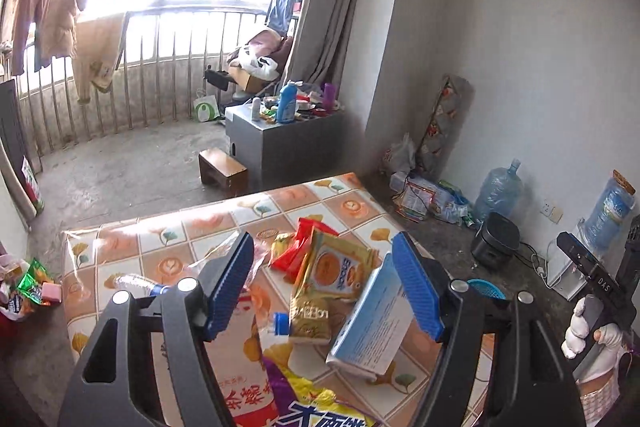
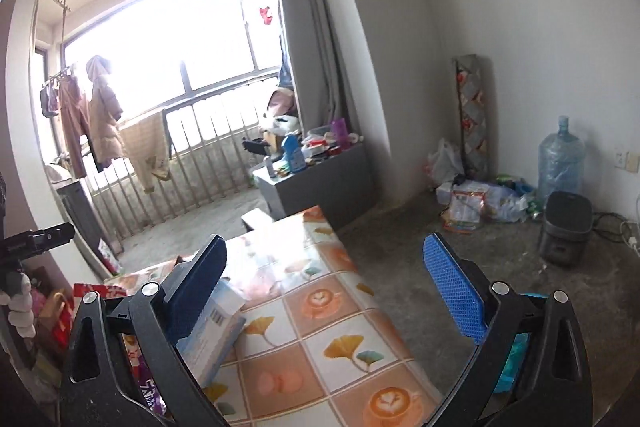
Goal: Collect trash
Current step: 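Move both grippers back over the table, then grasp the red-and-white snack bag with the left gripper while the right grasps the blue-white box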
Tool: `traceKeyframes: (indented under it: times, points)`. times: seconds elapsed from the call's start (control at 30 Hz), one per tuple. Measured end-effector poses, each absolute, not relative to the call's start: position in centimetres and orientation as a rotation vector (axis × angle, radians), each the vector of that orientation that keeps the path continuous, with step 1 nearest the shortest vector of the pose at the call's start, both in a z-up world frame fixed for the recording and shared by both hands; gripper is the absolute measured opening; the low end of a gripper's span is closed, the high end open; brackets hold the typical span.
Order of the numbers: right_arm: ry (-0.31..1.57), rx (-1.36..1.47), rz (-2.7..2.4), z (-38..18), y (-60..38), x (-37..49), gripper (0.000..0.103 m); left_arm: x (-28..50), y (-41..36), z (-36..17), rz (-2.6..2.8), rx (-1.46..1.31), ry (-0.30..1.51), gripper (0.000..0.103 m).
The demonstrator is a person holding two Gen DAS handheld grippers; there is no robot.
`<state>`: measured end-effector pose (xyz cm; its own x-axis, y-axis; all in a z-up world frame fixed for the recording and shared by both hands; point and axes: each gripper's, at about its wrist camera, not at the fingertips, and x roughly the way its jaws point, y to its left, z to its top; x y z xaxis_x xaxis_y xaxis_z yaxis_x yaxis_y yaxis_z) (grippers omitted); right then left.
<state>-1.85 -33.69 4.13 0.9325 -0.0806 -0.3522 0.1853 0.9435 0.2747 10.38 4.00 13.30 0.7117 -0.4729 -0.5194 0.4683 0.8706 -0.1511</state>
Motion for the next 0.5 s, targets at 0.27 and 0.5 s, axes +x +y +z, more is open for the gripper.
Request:
traceKeyframes:
  times: [0.27,0.5]
  points:
    - [0.556,0.445,0.05,0.6,-29.5,2.2,0.089,9.1,8.6,10.4,-0.474,-0.035,0.605,0.07]
    - [0.683,0.481,0.114,-1.2,-26.1,2.9,0.088,9.5,13.7,8.1,-0.409,-0.126,0.66,0.069]
